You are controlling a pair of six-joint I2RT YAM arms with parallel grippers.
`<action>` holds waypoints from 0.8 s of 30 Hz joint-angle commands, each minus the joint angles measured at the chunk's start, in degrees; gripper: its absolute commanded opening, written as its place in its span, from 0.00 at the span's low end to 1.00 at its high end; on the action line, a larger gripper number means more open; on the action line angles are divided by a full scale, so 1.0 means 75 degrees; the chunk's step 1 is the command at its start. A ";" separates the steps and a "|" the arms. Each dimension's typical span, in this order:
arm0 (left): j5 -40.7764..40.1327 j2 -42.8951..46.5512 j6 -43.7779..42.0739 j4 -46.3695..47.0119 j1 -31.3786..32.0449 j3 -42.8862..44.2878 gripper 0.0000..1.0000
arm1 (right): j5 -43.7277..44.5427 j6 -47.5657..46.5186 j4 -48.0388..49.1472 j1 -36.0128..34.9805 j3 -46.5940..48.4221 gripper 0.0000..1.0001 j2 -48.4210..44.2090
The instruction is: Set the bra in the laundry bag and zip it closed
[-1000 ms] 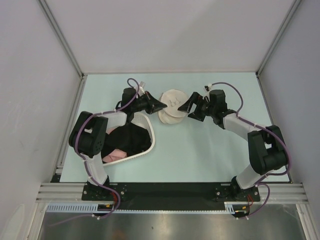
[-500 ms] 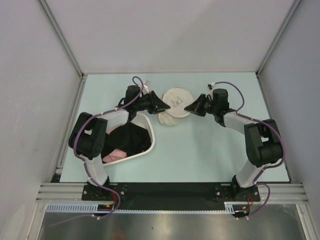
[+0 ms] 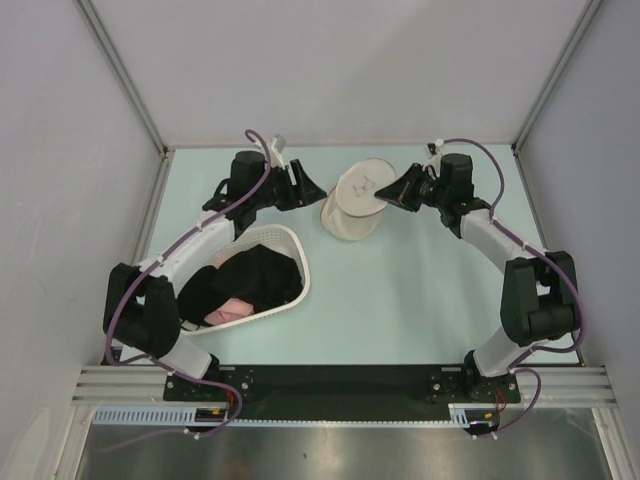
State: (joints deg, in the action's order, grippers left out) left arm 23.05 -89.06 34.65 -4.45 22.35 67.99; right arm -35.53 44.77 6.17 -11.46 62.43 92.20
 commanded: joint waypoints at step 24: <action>-0.0039 0.2347 0.1251 0.1015 -0.1467 -0.1881 0.69 | -0.2423 0.2459 0.2013 -0.0077 0.1603 0.00 0.0316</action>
State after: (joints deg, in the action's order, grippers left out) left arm 22.48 -74.37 41.76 -0.47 12.99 54.63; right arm -48.58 60.75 15.44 -11.68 74.83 92.90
